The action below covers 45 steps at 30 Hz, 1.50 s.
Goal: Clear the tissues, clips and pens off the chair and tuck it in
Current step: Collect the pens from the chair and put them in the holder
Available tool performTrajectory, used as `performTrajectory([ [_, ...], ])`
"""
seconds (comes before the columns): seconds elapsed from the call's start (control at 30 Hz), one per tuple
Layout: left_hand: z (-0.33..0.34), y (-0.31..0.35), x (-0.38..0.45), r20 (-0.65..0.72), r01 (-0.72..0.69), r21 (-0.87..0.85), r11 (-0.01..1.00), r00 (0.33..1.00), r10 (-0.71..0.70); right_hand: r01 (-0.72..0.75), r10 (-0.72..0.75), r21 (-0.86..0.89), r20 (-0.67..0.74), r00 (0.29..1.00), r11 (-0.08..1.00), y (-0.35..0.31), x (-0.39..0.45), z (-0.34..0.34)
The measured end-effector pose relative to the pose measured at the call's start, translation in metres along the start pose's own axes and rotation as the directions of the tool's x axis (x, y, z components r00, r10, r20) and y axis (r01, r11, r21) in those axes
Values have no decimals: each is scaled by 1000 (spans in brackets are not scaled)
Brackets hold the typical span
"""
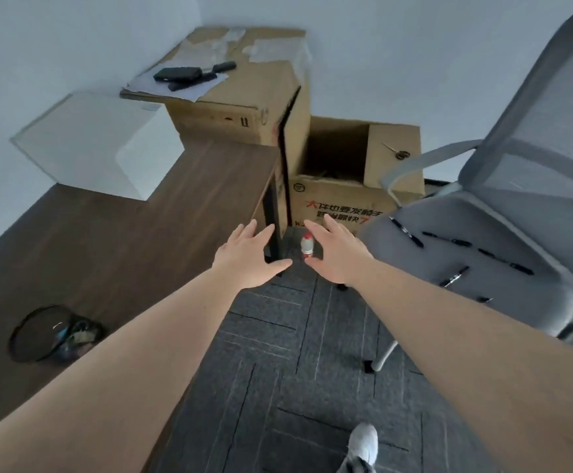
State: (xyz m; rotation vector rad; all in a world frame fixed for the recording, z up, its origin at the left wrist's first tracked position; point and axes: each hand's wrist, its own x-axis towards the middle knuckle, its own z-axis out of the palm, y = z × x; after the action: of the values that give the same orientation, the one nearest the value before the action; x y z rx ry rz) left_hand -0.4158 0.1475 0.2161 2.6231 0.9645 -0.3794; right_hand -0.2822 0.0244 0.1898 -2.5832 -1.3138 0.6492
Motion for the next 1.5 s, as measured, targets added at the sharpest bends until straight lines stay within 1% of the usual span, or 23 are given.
performTrajectory([
  [0.1, 15, 59, 27, 32, -81, 47, 996, 996, 80, -133, 135, 72, -16, 991, 988, 63, -8, 1],
  [0.2, 32, 116, 54, 97, -206, 108, 973, 976, 196, -272, 270, 146, 33, 962, 951, 126, -18, 2],
  [0.3, 51, 169, 80, 179, -301, 158, 941, 945, 272, -379, 376, 217, 57, 925, 899, 186, -26, 4],
  [0.43, 81, 230, 114, 290, -390, 183, 902, 899, 330, -521, 515, 294, 106, 851, 801, 257, -38, 13],
  [0.57, 110, 273, 136, 364, -460, 222, 860, 857, 365, -625, 623, 372, 144, 769, 686, 306, -50, 30],
  [0.8, 152, 299, 191, 417, -515, 212, 830, 816, 400, -742, 733, 428, 227, 641, 517, 351, -47, 65],
  [0.93, 171, 302, 238, 439, -561, 275, 781, 796, 417, -814, 805, 425, 265, 530, 396, 367, -27, 81],
  [1.0, 183, 306, 265, 452, -588, 308, 748, 782, 429, -844, 841, 433, 285, 461, 316, 375, -17, 90],
  [1.07, 191, 313, 295, 455, -621, 314, 719, 762, 460, -869, 874, 421, 279, 397, 261, 390, -4, 96],
  [1.1, 193, 315, 304, 437, -637, 324, 700, 757, 486, -877, 885, 414, 275, 376, 244, 395, -2, 96],
  [1.17, 193, 316, 309, 392, -651, 341, 678, 754, 527, -875, 887, 435, 290, 359, 212, 394, -5, 95],
  [1.23, 220, 322, 359, 485, -688, 329, 647, 711, 509, -908, 897, 406, 357, 262, 104, 410, 32, 118],
  [1.3, 224, 316, 356, 494, -704, 379, 600, 703, 512, -907, 902, 412, 351, 253, 94, 402, 28, 118],
  [1.4, 231, 314, 366, 475, -731, 445, 518, 683, 555, -895, 907, 438, 336, 255, 89, 406, 34, 122],
  [1.5, 242, 317, 372, 466, -745, 475, 468, 664, 585, -879, 904, 471, 340, 259, 75, 408, 42, 118],
])
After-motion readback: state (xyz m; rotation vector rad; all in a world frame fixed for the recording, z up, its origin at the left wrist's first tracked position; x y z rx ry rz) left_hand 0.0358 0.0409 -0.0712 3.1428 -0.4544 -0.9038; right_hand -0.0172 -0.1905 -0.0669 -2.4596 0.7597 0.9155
